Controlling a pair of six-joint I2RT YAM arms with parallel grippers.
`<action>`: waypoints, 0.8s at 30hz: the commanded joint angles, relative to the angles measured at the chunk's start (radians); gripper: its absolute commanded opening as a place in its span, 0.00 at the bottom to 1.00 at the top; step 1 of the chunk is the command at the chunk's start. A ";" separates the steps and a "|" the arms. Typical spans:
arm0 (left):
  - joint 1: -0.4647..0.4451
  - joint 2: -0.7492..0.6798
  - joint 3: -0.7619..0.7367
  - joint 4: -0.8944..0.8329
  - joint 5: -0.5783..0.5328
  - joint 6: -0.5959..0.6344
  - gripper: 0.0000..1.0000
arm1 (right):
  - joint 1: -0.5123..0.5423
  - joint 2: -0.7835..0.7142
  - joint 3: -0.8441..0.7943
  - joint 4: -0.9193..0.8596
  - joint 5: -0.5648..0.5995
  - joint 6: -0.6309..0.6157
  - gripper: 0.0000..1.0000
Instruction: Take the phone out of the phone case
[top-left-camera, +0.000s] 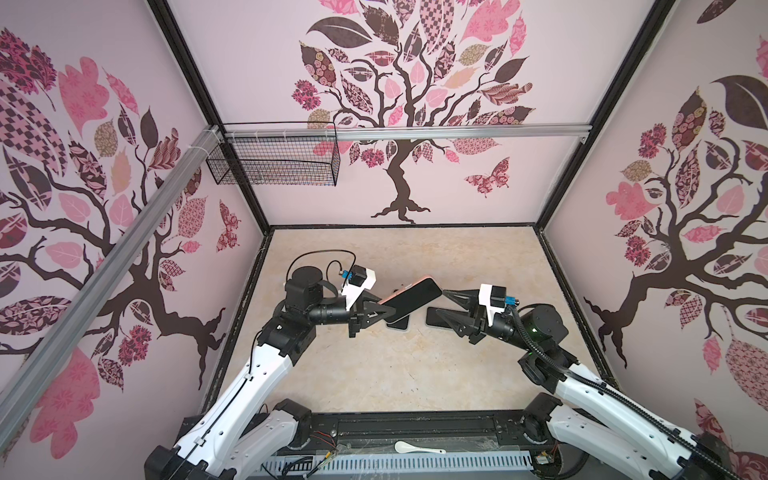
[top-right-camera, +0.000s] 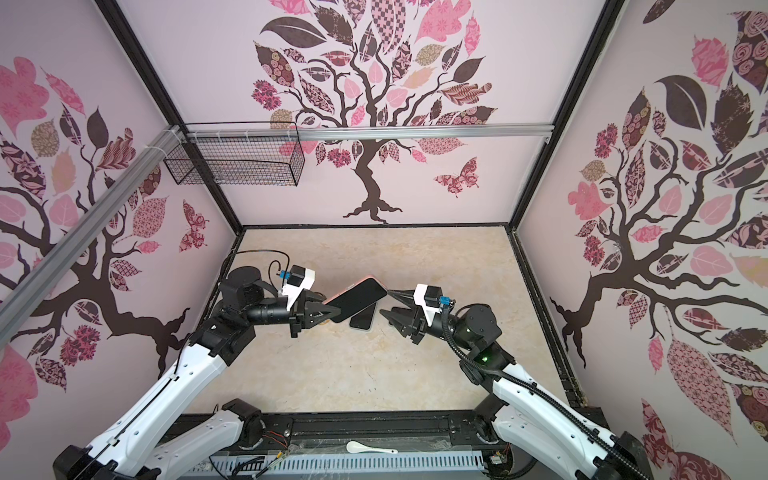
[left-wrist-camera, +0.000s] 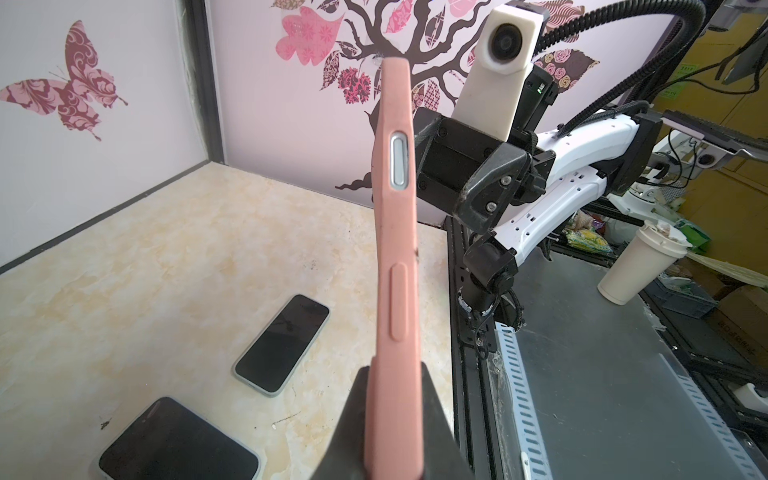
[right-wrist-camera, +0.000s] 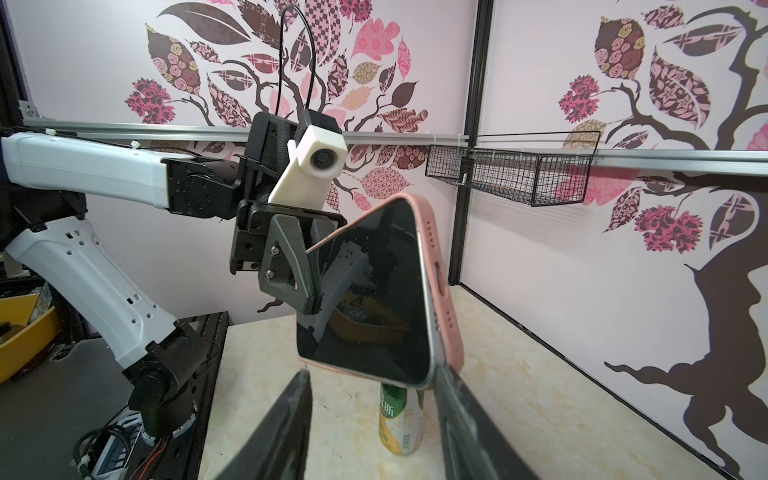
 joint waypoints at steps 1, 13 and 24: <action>-0.050 0.021 0.048 -0.051 0.096 0.064 0.00 | 0.013 0.016 0.055 0.043 -0.054 0.021 0.51; -0.066 0.044 0.077 -0.093 0.110 0.100 0.00 | 0.017 0.058 0.071 0.029 -0.122 0.067 0.51; -0.067 0.026 0.084 -0.132 0.067 0.126 0.00 | 0.016 0.059 0.110 -0.214 -0.175 -0.027 0.51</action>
